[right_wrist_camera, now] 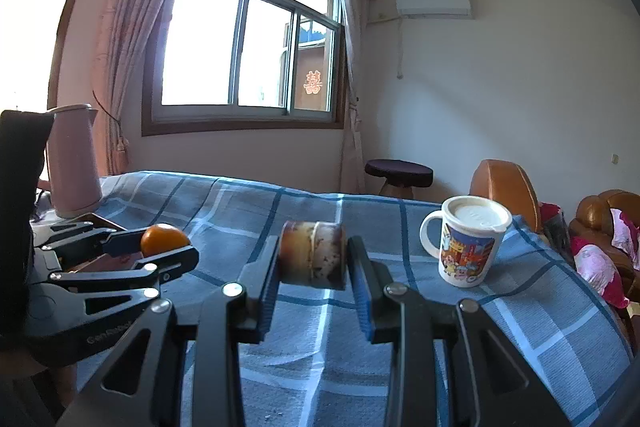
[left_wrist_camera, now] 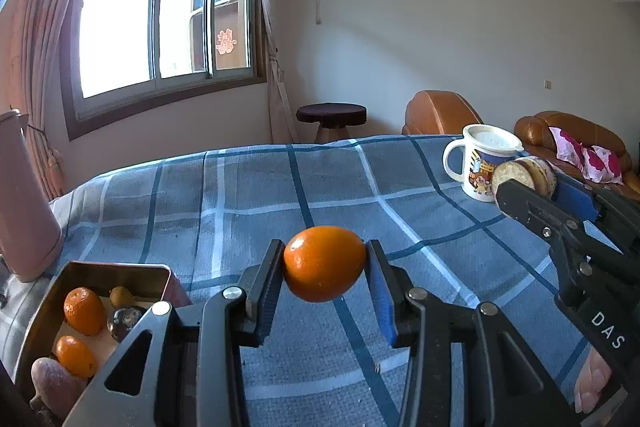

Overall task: Organize fruits
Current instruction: 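Lift the cylinder can with the right tool while the left tool lifts the small orange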

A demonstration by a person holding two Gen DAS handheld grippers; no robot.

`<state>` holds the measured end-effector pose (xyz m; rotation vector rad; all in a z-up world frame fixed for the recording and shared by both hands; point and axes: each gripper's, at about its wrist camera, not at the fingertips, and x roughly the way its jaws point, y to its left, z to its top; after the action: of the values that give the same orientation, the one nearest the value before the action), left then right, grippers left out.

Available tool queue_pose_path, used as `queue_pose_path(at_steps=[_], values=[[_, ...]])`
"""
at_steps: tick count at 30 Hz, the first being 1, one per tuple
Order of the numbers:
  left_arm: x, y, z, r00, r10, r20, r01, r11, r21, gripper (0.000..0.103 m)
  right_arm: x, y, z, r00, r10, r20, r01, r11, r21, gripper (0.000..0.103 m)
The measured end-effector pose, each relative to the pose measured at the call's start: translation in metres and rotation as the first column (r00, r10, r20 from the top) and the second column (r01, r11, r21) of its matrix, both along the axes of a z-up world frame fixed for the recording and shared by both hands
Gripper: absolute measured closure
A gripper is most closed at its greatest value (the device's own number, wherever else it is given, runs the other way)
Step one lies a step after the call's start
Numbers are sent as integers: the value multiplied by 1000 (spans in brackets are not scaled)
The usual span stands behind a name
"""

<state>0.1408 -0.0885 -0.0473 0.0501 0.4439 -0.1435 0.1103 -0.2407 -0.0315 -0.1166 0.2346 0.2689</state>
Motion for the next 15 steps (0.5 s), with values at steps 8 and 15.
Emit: queue_pose_path(at_steps=[8, 15], values=[[-6, 4, -1, 1000, -2, -16, 2, 1000, 6, 60, -8, 7, 0, 1000, 15, -5, -15, 1000, -12, 67], [-17, 7, 0, 1000, 2, -3, -2, 1000, 14, 60, -19, 19, -1, 999, 46, -9, -46, 999, -24, 67]])
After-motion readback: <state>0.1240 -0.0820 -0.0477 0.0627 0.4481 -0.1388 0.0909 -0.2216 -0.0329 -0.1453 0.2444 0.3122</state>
